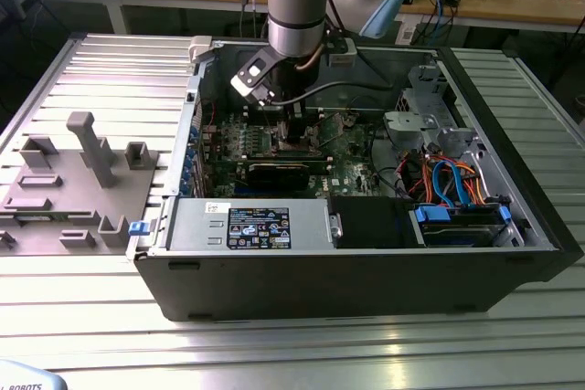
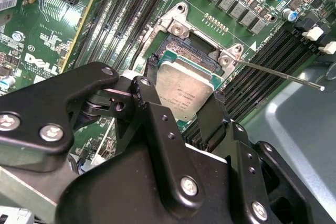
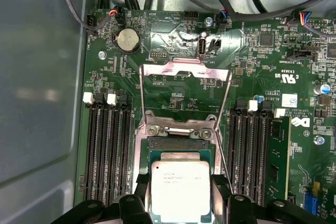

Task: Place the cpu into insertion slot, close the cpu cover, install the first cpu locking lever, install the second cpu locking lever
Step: 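Place the cpu into insertion slot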

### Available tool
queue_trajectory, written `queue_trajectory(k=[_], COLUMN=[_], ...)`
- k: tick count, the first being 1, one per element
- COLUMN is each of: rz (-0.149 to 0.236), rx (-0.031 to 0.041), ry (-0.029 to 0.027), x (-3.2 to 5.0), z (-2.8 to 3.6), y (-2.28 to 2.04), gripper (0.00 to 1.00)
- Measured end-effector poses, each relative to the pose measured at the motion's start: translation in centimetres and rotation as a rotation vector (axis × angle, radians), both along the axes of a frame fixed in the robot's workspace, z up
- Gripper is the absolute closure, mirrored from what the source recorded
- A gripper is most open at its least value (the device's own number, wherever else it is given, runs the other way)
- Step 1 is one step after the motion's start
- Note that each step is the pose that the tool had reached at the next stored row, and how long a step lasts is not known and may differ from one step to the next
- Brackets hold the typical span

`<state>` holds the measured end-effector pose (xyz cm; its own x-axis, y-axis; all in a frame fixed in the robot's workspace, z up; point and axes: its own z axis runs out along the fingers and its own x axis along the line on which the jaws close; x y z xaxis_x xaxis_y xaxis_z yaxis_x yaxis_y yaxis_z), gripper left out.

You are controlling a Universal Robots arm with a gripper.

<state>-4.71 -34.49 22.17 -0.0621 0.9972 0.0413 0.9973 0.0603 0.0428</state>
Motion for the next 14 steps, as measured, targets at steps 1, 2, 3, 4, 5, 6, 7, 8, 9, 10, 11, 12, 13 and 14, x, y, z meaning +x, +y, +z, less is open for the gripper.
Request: queue_trajectory(k=[1, 2, 3, 4, 5, 6, 7, 8, 9, 10, 11, 12, 13, 14], rz=[0.000, 0.000, 0.000, 0.000, 0.000, 0.000, 0.000, 0.000, 0.000, 0.000, 0.000, 0.000, 0.000, 0.000], rx=[0.0000, 0.0000, 0.0000, 0.0000, 0.0000, 0.0000, 0.0000, 0.0000, -0.0001, 0.0000, 0.0000, 0.0000, 0.0000, -0.0001], ry=[0.0000, 0.0000, 0.0000, 0.0000, 0.0000, 0.0001, 0.0001, 0.0001, 0.0001, 0.0000, 0.0000, 0.0000, 0.0000, 0.0000], x=[0.00, 0.00, 0.00, 0.00, 0.00, 0.00, 0.00, 0.00, 0.00, 0.00, 0.00, 0.00, 0.00, 0.00], z=[-0.03, -0.06, -0.09, -0.11, -0.13, -0.18, -0.23, -0.25, -0.27, -0.30, -0.35, -0.38, -0.40, -0.42], y=[0.00, 0.00, 0.00, 0.00, 0.00, 0.00, 0.00, 0.00, 0.00, 0.00, 0.00, 0.00, 0.00, 0.00], gripper=[0.46, 0.46, 0.46, 0.46, 0.46, 0.46, 0.46, 0.46, 0.46, 0.46, 0.46, 0.46, 0.46, 0.46])
